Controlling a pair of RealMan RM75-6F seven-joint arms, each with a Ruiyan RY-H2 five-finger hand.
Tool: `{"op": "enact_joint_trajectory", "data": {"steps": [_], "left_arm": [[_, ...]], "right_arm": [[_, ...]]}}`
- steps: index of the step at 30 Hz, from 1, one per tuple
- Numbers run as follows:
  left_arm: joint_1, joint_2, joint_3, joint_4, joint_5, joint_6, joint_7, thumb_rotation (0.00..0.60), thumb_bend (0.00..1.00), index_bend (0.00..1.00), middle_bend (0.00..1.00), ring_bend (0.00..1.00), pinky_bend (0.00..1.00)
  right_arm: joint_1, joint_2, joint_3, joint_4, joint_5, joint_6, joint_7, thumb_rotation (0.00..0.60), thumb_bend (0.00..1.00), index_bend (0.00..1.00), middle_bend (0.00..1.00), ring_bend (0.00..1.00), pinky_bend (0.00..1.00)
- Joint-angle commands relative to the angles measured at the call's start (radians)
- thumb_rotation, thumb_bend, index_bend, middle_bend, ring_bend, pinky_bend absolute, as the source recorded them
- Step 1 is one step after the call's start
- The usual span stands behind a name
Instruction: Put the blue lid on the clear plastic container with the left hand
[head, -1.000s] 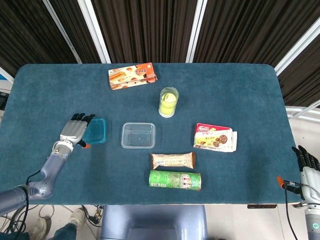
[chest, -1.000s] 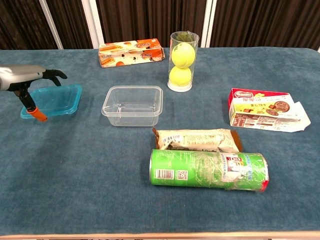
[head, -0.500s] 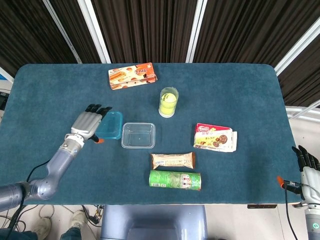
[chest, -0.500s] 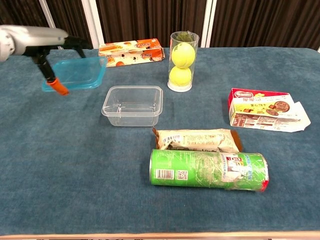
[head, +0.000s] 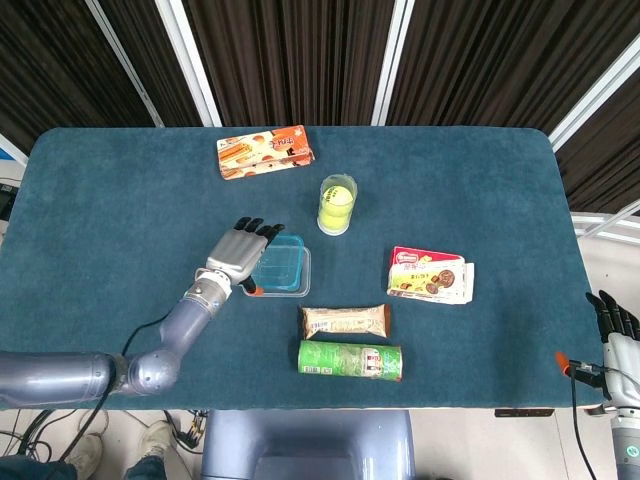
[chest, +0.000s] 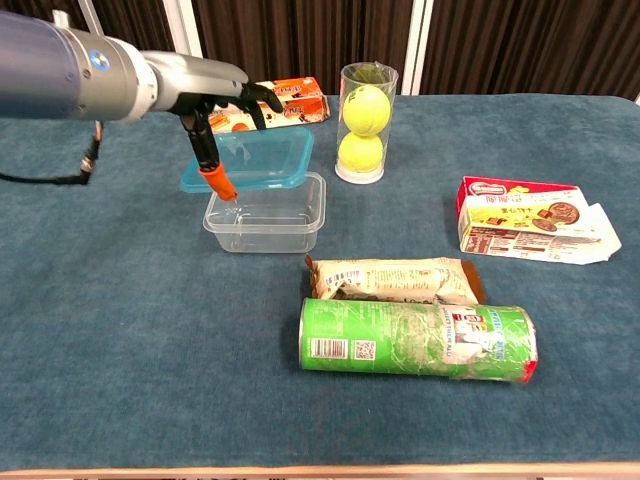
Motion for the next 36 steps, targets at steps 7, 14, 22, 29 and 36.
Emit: {"op": "enact_joint_trajectory", "data": {"steps": [7,14,22,29,36], "left_arm": [[0.021,-0.056,0.012,0.05,0.052,0.032,-0.077,0.6,0.13,0.07,0.34,0.0,0.0],[0.062,-0.089,0.026,0.101,0.153,0.023,-0.154,0.6,0.13,0.07,0.34,0.0,0.0],[0.078,-0.092,0.033,0.115,0.2,-0.001,-0.189,0.6,0.13,0.07,0.34,0.0,0.0],[0.086,-0.09,0.036,0.115,0.218,-0.01,-0.208,0.6,0.13,0.07,0.34,0.0,0.0],[0.09,-0.102,0.04,0.132,0.228,-0.013,-0.217,0.6,0.13,0.07,0.34,0.0,0.0]], "right_arm": [[-0.002,-0.001,0.001,0.001,-0.001,0.003,0.002,0.6,0.29,0.1,0.0,0.0,0.0],[-0.001,-0.002,0.002,0.002,0.003,0.003,0.0,0.6,0.29,0.1,0.0,0.0,0.0],[-0.001,-0.002,0.003,0.001,0.005,0.003,-0.002,0.6,0.29,0.1,0.0,0.0,0.0],[-0.001,-0.002,0.005,-0.001,0.007,0.003,-0.001,0.6,0.29,0.1,0.0,0.0,0.0],[-0.002,-0.002,0.006,-0.001,0.011,0.005,-0.002,0.6,0.29,0.1,0.0,0.0,0.0]]}}
